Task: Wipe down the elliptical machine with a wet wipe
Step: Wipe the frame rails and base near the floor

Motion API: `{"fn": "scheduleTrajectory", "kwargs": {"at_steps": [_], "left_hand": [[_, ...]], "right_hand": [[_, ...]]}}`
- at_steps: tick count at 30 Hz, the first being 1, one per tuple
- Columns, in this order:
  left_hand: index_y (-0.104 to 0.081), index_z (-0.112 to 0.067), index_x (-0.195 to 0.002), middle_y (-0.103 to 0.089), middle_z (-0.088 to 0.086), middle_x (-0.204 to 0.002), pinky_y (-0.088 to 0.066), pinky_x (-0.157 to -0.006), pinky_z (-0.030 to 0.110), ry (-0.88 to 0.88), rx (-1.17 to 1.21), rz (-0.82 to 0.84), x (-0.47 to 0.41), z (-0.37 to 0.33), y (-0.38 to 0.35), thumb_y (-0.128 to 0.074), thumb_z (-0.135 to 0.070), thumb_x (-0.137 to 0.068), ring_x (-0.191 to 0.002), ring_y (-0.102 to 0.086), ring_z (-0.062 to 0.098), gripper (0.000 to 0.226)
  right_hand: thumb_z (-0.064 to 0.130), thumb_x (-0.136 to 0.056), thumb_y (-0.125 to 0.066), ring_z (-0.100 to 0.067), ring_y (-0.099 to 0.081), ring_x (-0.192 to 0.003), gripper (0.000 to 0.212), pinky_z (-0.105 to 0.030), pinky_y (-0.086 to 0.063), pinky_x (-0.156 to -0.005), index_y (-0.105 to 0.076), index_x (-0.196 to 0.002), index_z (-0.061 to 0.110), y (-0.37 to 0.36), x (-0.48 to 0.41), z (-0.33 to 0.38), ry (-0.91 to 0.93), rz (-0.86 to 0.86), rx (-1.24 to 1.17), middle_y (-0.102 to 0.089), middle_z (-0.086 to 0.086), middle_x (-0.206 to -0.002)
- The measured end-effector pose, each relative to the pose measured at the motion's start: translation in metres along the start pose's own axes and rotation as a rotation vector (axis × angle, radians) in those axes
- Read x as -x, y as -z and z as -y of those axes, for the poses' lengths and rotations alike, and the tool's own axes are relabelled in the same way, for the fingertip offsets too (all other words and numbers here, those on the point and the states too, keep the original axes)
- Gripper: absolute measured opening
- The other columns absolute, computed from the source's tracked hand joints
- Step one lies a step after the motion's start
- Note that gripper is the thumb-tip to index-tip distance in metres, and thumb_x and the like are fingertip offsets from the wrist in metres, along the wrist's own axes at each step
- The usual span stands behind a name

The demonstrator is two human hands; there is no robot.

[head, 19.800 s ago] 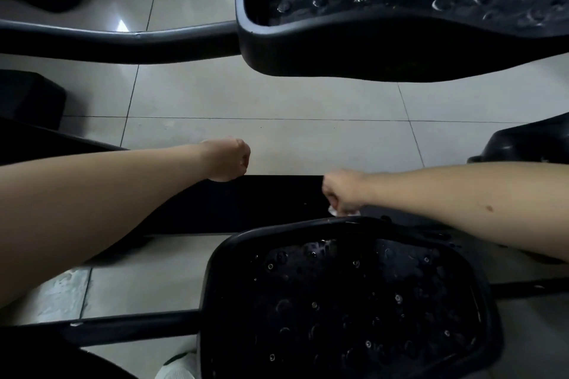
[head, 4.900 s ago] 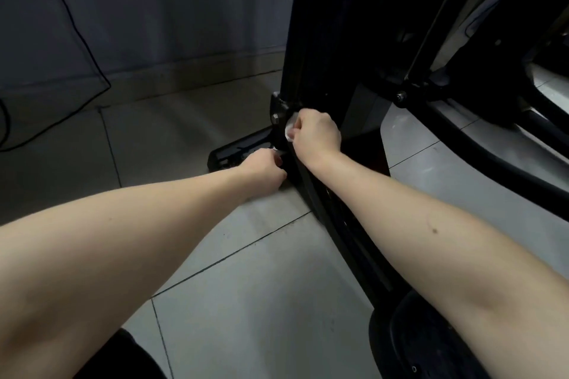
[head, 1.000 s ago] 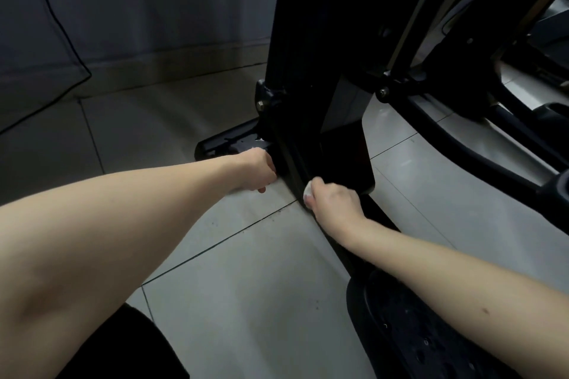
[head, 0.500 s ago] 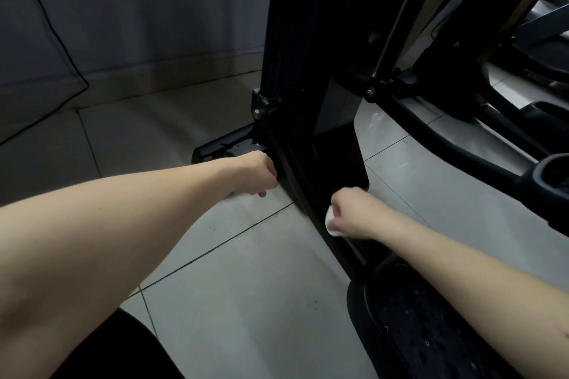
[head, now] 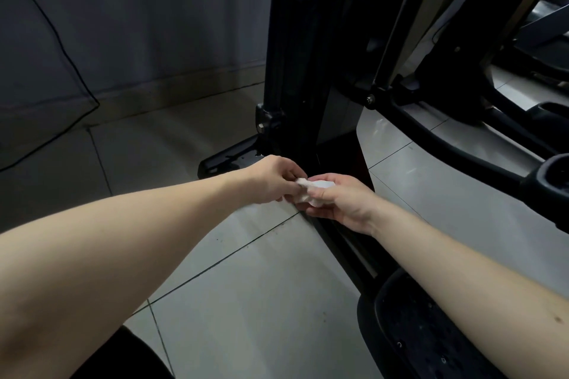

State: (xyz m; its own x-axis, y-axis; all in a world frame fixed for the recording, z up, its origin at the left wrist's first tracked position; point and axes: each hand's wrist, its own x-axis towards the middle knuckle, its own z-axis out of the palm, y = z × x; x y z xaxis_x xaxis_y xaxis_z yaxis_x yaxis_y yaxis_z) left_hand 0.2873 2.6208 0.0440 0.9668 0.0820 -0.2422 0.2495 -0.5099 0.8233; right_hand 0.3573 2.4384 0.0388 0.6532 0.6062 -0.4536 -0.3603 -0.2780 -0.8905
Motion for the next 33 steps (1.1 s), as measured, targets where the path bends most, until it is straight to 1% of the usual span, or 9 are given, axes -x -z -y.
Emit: {"fn": "scheduleTrajectory", "kwargs": {"at_steps": [3,7,12,16,20,23,26,30,33], "left_hand": [[-0.073,-0.023,-0.098,-0.074,0.000,-0.076,-0.053,-0.062,0.024,0.046,-0.030,-0.025,0.001,0.004,0.003,-0.068,-0.028,-0.092,-0.065,-0.064,0.008,0.010],[-0.073,-0.020,-0.089,-0.071,0.000,-0.076,-0.054,-0.071,0.032,0.150,0.026,-0.035,0.000,0.006,0.003,-0.066,-0.027,-0.089,-0.069,-0.063,0.014,0.010],[-0.070,-0.012,-0.093,-0.069,0.001,-0.077,-0.048,-0.053,0.020,0.164,0.124,-0.110,-0.001,-0.001,0.003,-0.062,-0.023,-0.092,-0.065,-0.063,0.011,0.014],[-0.068,-0.014,-0.091,-0.073,0.006,-0.081,-0.054,-0.059,0.023,0.132,0.160,-0.177,-0.003,-0.001,0.004,-0.066,-0.024,-0.091,-0.074,-0.073,0.020,0.011],[-0.069,-0.013,-0.089,-0.070,0.000,-0.078,-0.052,-0.063,0.026,0.073,0.146,-0.209,-0.004,0.000,0.007,-0.071,-0.029,-0.089,-0.069,-0.064,0.012,0.016],[-0.071,-0.015,-0.089,-0.072,0.001,-0.079,-0.054,-0.068,0.031,0.056,0.174,-0.206,-0.005,0.005,0.010,-0.074,-0.041,-0.087,-0.070,-0.064,0.012,0.026],[-0.073,-0.019,-0.092,-0.076,0.002,-0.082,-0.055,-0.066,0.028,0.048,0.118,-0.212,-0.003,0.009,0.011,-0.074,-0.041,-0.088,-0.069,-0.068,0.010,0.023],[-0.071,-0.015,-0.101,-0.075,-0.002,-0.081,-0.051,-0.059,0.020,0.086,0.028,-0.220,0.000,0.014,0.013,-0.070,-0.016,-0.089,-0.060,-0.065,0.006,0.012],[-0.070,-0.018,-0.104,-0.073,0.000,-0.085,-0.051,-0.061,0.020,0.163,-0.070,-0.215,0.001,0.022,0.014,-0.070,-0.016,-0.087,-0.066,-0.066,0.009,0.017]], "right_hand": [[0.013,-0.102,-0.061,-0.030,-0.076,-0.090,0.019,-0.039,-0.061,-0.082,-0.066,-0.116,0.002,0.002,-0.002,-0.002,0.023,-0.026,0.067,-0.074,-0.020,-0.105],[0.019,-0.101,-0.064,-0.027,-0.074,-0.100,0.015,-0.046,-0.060,-0.091,-0.075,-0.104,0.009,0.007,-0.011,-0.010,0.074,-0.079,0.175,-0.076,-0.014,-0.104],[0.026,-0.095,-0.072,-0.004,-0.067,-0.092,0.007,-0.021,-0.052,-0.080,-0.078,-0.099,0.025,0.003,-0.010,0.002,0.256,-0.319,0.522,-0.074,0.010,-0.093],[0.021,-0.090,-0.077,-0.016,-0.069,-0.088,0.019,-0.025,-0.058,-0.065,-0.065,-0.105,0.022,-0.008,-0.015,0.008,0.266,-0.447,0.420,-0.064,-0.001,-0.101],[0.007,-0.097,-0.065,-0.029,-0.074,-0.097,0.011,-0.041,-0.064,-0.075,-0.066,-0.106,0.012,-0.022,-0.019,0.009,0.209,-0.249,0.075,-0.068,-0.014,-0.113],[0.007,-0.098,-0.066,-0.029,-0.075,-0.098,0.011,-0.042,-0.064,-0.081,-0.071,-0.107,0.010,-0.029,-0.018,0.010,0.220,-0.183,0.006,-0.072,-0.015,-0.110],[0.005,-0.093,-0.072,-0.024,-0.076,-0.091,0.011,-0.040,-0.064,-0.082,-0.074,-0.102,0.009,-0.029,-0.019,0.010,0.246,-0.247,0.049,-0.076,-0.011,-0.101],[0.011,-0.089,-0.077,-0.017,-0.076,-0.088,0.011,-0.038,-0.064,-0.081,-0.076,-0.094,0.020,-0.018,-0.029,0.007,0.267,-0.365,0.198,-0.077,-0.001,-0.093],[0.024,-0.091,-0.074,-0.008,-0.071,-0.088,0.007,-0.023,-0.058,-0.078,-0.077,-0.098,0.024,-0.008,-0.036,0.010,0.376,-0.450,0.460,-0.075,0.009,-0.092]]}}
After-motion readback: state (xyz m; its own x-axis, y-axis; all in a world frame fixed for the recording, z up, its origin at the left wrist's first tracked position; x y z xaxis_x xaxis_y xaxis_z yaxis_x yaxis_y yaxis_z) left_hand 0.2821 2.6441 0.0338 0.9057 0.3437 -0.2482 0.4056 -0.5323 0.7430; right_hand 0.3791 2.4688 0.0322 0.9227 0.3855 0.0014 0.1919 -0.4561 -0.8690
